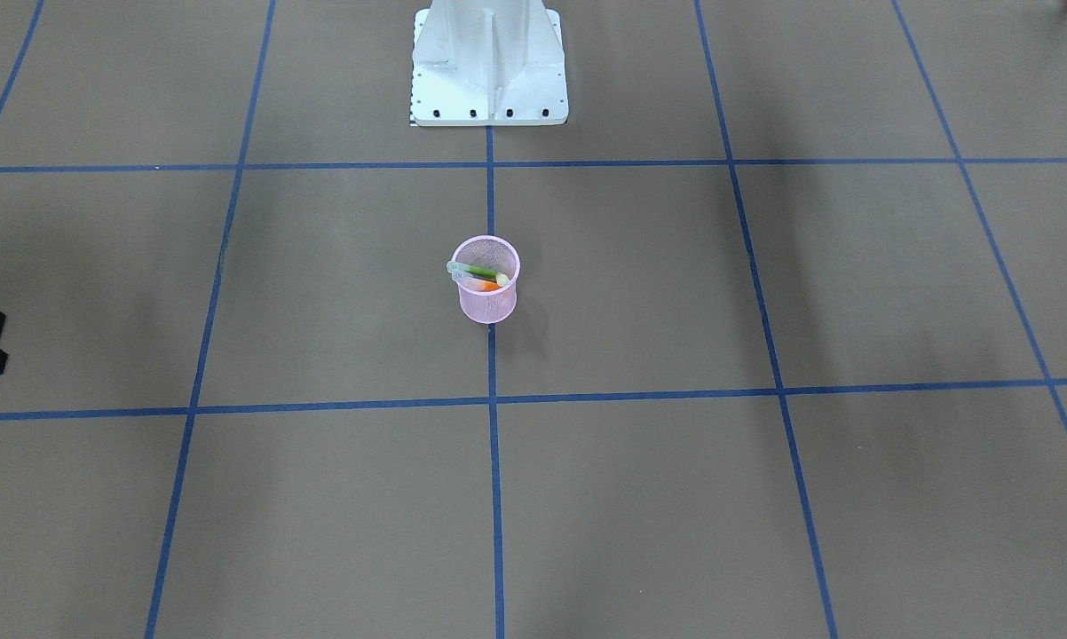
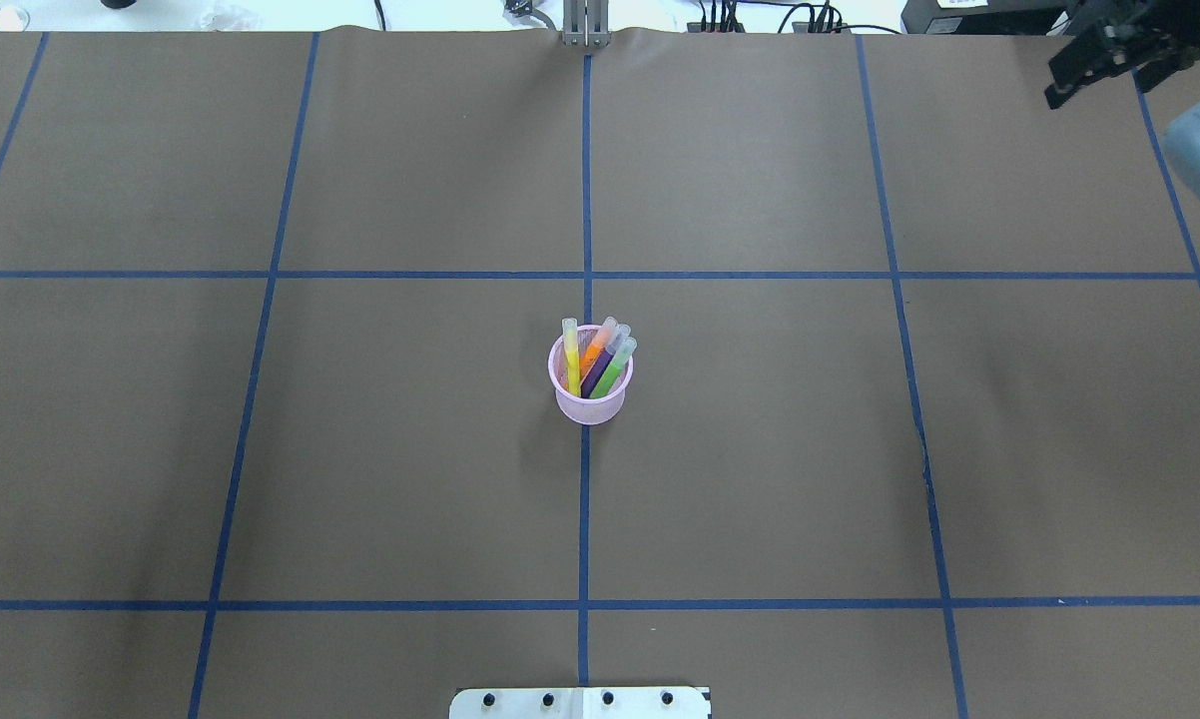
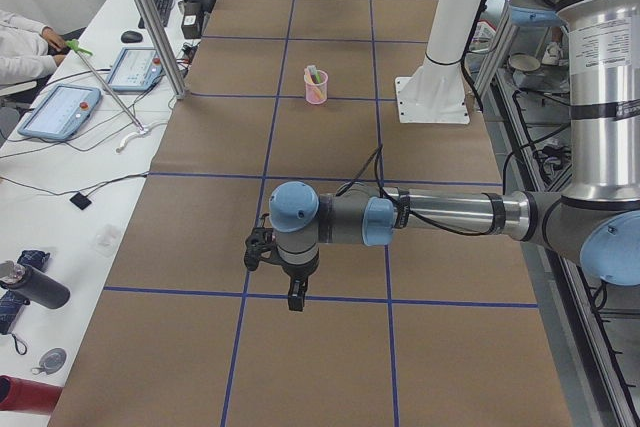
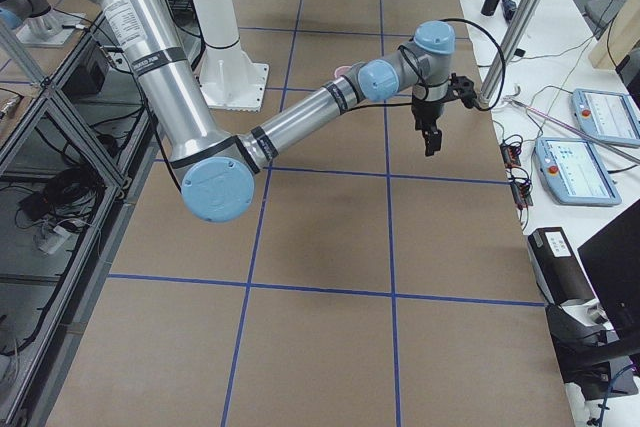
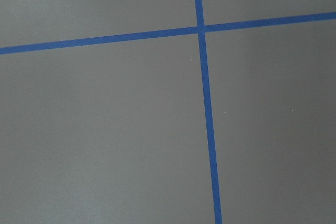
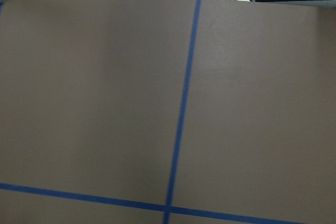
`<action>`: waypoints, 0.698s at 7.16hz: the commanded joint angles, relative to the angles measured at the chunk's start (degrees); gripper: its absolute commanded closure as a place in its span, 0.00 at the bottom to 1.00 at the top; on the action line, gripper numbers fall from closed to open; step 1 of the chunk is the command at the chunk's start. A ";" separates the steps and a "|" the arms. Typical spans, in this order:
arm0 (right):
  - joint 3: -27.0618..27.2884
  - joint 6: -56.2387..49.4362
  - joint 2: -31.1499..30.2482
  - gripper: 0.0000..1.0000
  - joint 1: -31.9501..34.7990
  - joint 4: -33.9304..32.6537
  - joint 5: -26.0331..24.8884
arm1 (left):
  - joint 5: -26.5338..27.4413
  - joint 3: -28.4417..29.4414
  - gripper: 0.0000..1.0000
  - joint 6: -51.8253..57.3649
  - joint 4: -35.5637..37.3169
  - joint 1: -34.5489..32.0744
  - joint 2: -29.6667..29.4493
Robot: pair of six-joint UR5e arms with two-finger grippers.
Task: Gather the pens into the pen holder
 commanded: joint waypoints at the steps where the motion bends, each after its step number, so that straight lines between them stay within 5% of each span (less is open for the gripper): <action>1: -1.92 -22.18 -9.46 0.00 7.60 -2.53 2.10 | 0.01 -0.24 0.00 0.10 -0.13 -0.01 0.19; 5: -1.83 -24.73 -26.01 0.00 12.72 -2.27 1.49 | 0.01 -0.24 0.00 0.01 -0.04 -0.01 0.19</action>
